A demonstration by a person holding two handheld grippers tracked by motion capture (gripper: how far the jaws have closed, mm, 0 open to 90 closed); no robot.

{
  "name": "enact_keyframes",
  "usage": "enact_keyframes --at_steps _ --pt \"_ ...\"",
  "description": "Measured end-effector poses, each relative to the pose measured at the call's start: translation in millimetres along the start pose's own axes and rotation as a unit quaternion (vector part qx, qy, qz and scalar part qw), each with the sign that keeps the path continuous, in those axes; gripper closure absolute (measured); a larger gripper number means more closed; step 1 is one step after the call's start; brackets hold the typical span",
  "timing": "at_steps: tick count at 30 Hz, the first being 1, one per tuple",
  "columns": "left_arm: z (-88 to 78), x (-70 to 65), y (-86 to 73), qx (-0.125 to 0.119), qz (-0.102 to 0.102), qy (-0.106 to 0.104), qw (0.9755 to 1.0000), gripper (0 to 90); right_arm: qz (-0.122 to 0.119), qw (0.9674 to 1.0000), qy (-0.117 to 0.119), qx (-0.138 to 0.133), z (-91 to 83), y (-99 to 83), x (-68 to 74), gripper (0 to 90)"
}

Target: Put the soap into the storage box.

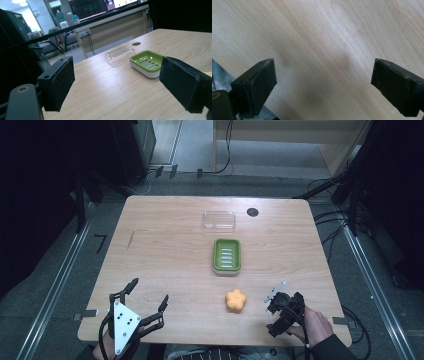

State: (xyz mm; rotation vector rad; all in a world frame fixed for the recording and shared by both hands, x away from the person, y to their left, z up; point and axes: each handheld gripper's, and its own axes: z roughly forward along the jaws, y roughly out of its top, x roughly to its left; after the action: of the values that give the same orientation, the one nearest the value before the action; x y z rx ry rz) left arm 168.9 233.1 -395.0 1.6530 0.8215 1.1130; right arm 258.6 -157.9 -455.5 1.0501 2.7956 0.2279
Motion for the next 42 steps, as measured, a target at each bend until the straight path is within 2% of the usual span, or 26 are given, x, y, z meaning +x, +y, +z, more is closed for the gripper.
enact_keyframes --at_steps 5,12,23,30,42 --pt "1.0 -0.4 0.0 0.002 0.003 -0.001 1.0 13.0 -0.005 1.0 0.006 -0.006 -0.1 3.1 -0.6 5.3" --pt "0.0 0.3 -0.2 0.005 0.002 0.0 1.0 13.0 -0.017 0.9997 -0.005 -0.018 -1.5 10.3 0.8 5.0" --pt "1.3 -0.1 0.2 0.007 0.002 -0.002 1.0 13.0 -0.029 0.9993 -0.012 -0.021 -0.9 25.1 3.8 4.9" --pt "0.7 0.1 0.1 0.007 0.001 -0.001 1.0 13.0 -0.05 0.9982 -0.018 -0.027 -0.4 37.8 8.3 4.7" --pt "0.9 0.3 -0.1 0.006 -0.001 -0.002 1.0 13.0 -0.054 0.9979 -0.019 -0.031 0.5 52.4 5.2 4.0"
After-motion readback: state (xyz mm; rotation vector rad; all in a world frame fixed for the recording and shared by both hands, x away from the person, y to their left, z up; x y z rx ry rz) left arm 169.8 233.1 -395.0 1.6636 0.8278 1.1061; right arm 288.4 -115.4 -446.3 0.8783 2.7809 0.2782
